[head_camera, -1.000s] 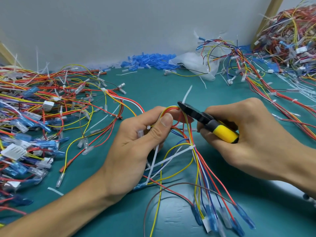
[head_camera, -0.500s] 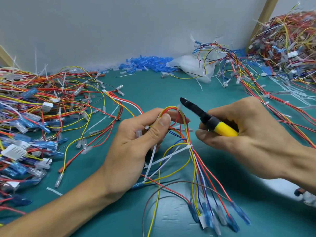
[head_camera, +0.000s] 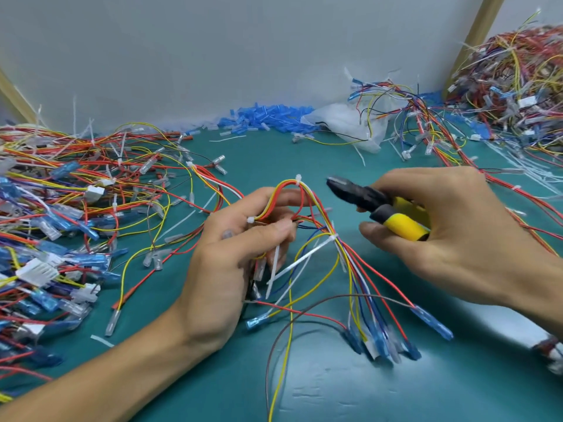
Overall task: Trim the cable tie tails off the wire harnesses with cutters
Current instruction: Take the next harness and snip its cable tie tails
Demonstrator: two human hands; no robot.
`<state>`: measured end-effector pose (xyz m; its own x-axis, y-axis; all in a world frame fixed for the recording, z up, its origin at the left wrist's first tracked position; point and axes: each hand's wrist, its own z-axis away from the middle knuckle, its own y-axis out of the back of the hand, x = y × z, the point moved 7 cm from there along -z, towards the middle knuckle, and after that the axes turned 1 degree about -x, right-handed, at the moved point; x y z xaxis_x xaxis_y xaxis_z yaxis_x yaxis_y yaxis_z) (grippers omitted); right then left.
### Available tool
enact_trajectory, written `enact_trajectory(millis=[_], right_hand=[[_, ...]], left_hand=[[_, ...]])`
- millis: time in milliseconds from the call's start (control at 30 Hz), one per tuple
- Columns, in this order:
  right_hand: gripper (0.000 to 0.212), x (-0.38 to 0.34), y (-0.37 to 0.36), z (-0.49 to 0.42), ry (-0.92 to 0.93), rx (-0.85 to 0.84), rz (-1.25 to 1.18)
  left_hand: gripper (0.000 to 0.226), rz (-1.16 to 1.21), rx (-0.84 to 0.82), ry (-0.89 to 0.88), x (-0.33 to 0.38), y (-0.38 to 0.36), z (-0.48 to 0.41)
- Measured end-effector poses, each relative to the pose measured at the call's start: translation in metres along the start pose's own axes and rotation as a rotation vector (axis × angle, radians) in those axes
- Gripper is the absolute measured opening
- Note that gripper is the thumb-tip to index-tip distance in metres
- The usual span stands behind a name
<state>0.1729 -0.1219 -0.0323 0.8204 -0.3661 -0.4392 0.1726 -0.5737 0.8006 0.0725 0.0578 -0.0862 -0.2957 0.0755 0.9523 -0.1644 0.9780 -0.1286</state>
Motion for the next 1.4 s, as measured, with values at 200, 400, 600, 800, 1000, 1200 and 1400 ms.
enact_trajectory(millis=[200,400,600,800,1000,1200,1400], right_hand=[[0.015,-0.005,-0.003,0.001,0.096,-0.074,0.072],[0.02,-0.005,0.001,0.0,0.111,-0.058,0.097],[0.025,-0.013,0.004,0.002,0.121,-0.045,0.205],[0.041,-0.018,0.002,0.002,0.16,-0.024,0.417],[0.038,-0.019,-0.006,0.005,0.168,-0.064,0.488],[0.037,-0.018,-0.008,0.005,0.118,-0.089,0.499],[0.03,-0.021,-0.007,0.007,0.116,-0.121,0.496]], left_hand=[[0.039,0.067,0.034,0.033,0.002,0.001,0.0],[0.041,-0.004,0.061,0.039,0.002,-0.003,0.0],[0.046,-0.036,0.124,0.039,0.004,-0.01,-0.003],[0.05,-0.092,0.113,0.073,0.003,-0.015,-0.003],[0.05,-0.191,0.099,0.056,0.0,-0.014,-0.004],[0.052,-0.238,0.077,0.036,-0.001,-0.014,-0.003],[0.046,-0.356,0.032,0.003,0.0,-0.019,-0.001]])
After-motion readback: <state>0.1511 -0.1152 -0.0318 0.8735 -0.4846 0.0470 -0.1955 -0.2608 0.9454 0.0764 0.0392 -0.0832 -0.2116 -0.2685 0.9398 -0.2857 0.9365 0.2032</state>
